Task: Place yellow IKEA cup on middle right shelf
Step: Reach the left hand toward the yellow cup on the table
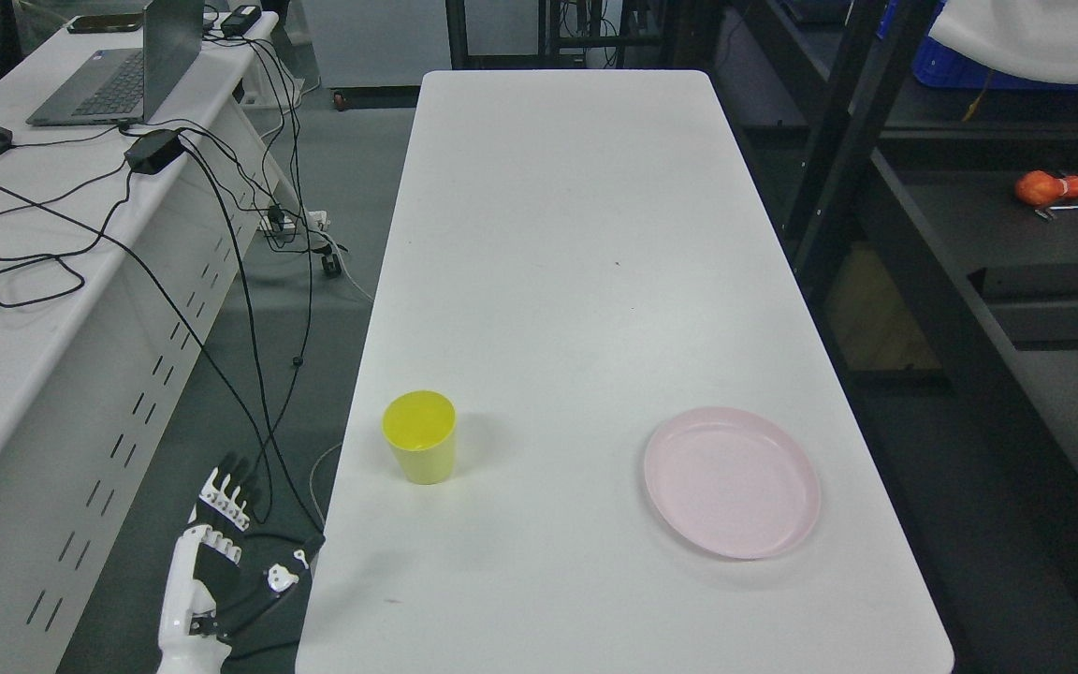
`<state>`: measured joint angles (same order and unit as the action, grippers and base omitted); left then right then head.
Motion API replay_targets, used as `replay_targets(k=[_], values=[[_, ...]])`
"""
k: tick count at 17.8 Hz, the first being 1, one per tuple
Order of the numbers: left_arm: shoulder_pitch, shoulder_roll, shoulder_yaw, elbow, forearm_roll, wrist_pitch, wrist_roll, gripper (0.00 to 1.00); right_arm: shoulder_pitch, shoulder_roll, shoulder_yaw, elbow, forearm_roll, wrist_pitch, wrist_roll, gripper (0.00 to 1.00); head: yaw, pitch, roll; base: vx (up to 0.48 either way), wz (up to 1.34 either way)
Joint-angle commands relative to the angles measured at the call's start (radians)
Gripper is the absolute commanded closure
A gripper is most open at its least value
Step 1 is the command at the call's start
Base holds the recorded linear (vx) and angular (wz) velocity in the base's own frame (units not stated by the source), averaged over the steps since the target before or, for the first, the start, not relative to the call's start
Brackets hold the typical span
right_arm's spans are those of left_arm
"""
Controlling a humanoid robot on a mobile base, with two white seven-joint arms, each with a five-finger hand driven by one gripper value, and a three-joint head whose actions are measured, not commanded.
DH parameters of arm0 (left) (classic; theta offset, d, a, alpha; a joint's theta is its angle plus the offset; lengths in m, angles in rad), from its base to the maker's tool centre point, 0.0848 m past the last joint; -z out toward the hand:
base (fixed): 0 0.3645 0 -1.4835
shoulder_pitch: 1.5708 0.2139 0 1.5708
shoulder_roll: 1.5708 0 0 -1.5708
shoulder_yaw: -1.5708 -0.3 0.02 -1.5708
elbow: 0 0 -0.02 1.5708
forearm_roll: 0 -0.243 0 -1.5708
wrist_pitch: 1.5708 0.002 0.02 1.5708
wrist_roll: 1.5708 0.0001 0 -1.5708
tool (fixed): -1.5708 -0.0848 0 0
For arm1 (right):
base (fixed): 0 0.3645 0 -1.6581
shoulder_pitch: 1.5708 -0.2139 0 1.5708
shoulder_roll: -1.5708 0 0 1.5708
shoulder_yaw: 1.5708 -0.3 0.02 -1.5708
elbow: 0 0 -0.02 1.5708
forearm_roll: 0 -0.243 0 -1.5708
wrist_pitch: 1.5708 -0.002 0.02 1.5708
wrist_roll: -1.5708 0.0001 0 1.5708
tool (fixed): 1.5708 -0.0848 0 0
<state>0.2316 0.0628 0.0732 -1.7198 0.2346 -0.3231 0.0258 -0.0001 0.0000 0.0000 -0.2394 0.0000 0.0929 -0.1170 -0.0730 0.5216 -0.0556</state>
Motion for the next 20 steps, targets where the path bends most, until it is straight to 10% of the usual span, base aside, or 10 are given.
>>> replay_targets(k=[1,20], values=[[0.000,0.002,-0.013,-0.003,0.000,-0.002,-0.001,0.01,0.014,-0.017,0.017,0.000,-0.025,0.001,0.000,0.01,0.0000,0.000,0.000,0.103,0.04],[-0.162,-0.045,-0.154,0.037,0.166,0.119,-0.030,0.01,0.014,-0.017,0.017,0.000,-0.025,0.001,0.000,0.01,0.0000,0.000,0.000,0.028,0.00]])
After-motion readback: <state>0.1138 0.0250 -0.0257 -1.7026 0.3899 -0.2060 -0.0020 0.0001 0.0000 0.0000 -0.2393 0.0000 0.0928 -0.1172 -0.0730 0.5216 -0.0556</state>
